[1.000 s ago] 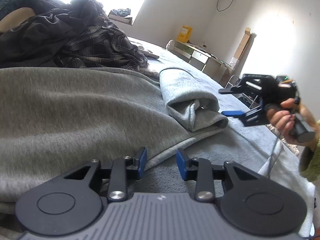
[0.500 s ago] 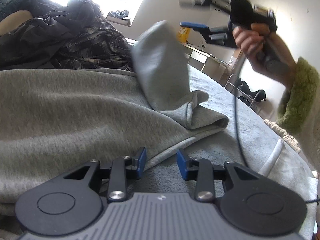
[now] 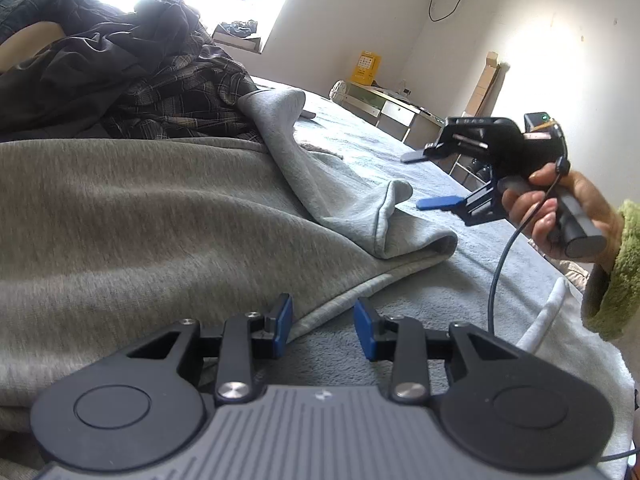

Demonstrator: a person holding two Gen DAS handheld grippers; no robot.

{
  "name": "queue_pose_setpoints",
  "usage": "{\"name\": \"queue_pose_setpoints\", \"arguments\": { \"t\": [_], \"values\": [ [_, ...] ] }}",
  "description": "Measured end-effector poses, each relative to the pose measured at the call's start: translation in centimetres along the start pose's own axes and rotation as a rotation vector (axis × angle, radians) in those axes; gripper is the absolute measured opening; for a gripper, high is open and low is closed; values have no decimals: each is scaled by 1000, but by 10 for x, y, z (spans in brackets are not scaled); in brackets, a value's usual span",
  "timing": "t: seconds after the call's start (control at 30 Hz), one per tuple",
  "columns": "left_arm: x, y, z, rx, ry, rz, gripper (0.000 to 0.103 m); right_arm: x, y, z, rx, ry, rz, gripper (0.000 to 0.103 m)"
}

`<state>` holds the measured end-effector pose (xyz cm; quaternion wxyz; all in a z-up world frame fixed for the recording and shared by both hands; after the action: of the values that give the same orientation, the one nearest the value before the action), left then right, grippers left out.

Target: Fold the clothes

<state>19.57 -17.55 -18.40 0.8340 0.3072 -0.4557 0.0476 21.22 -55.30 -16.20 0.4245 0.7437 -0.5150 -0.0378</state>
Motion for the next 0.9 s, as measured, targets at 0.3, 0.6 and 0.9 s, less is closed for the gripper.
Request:
{"name": "queue_pose_setpoints", "arguments": {
  "t": [0.3, 0.6, 0.9],
  "values": [
    [-1, 1, 1, -1, -1, 2, 35, -17, -18, -37, -44, 162, -56, 26],
    [-1, 0, 1, -1, -2, 3, 36, 21, 64, -37, -65, 257, 246, 8],
    [-1, -1, 0, -5, -2, 1, 36, 55, 159, 135, -276, 9, 460, 8]
  ]
}}
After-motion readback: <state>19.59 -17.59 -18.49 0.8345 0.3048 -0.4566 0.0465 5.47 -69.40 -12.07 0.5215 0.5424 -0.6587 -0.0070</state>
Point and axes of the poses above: each gripper's, at about its wrist camera, not at the fingertips, and y roughly against the way its jaws point, z to its right, x to its top, the point moved 5 cm from there along -y, roughly the way its jaws point, and after that the axes turned 4 degrees about -x, right-handed, at the moved point
